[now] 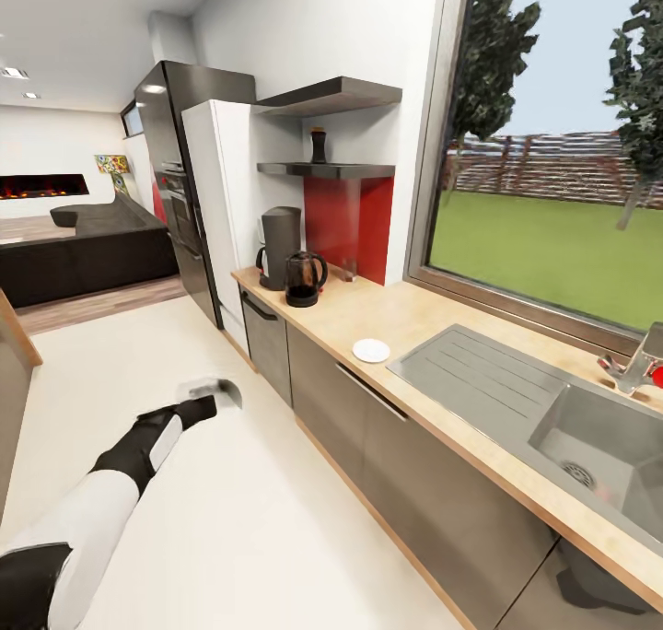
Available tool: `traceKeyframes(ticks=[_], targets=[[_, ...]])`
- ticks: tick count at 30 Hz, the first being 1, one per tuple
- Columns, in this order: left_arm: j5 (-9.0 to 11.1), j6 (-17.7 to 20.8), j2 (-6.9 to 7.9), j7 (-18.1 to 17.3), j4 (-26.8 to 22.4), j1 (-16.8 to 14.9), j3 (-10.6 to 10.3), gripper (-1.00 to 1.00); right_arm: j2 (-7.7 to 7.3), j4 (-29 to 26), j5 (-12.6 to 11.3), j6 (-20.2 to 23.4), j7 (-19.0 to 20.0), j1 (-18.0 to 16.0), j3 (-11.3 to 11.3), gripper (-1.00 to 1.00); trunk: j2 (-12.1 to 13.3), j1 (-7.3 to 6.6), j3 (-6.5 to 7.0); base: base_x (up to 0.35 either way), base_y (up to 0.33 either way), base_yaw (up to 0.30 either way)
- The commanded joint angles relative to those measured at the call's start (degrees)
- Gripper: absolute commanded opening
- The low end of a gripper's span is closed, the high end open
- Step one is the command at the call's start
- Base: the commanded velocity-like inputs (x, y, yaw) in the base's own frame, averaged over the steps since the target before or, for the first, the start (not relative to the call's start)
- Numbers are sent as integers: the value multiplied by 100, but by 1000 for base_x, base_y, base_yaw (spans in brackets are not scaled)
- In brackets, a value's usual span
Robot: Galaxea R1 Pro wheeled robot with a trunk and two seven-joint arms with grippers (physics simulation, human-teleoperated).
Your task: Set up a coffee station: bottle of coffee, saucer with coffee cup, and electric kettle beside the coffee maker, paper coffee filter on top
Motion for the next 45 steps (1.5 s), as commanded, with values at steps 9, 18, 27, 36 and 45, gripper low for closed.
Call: traceKeyframes(ticks=[9,18,27,36,45], targets=[[-397,2686,76,-558,-1134,-647,15,-100,4,-4,1,-13,2,-1,0,100,-11,4,-12,0,0,0],[-823,3447,917,-3058,-1331,-682,-1064,-100,13,-170,-1,-13,2,-1,-7,100,-11,4,-12,3,0,0],[-831,4000,1099,-3222,-1570,-778,-1145,-100,9,-180,3,-13,2,-1,-12,100,-11,4,-12,269,0,0],[-1153,4044,1122,-3224,-1587,-971,-1154,-100,2,-178,11,-13,1,-1,-6,100,-11,4,-12,321,101,0],[-1185,4045,1090,-3224,-1587,-956,-1157,-100,-6,-179,-8,-7,-7,-1,-28,100,-11,4,-12,283,239,0]])
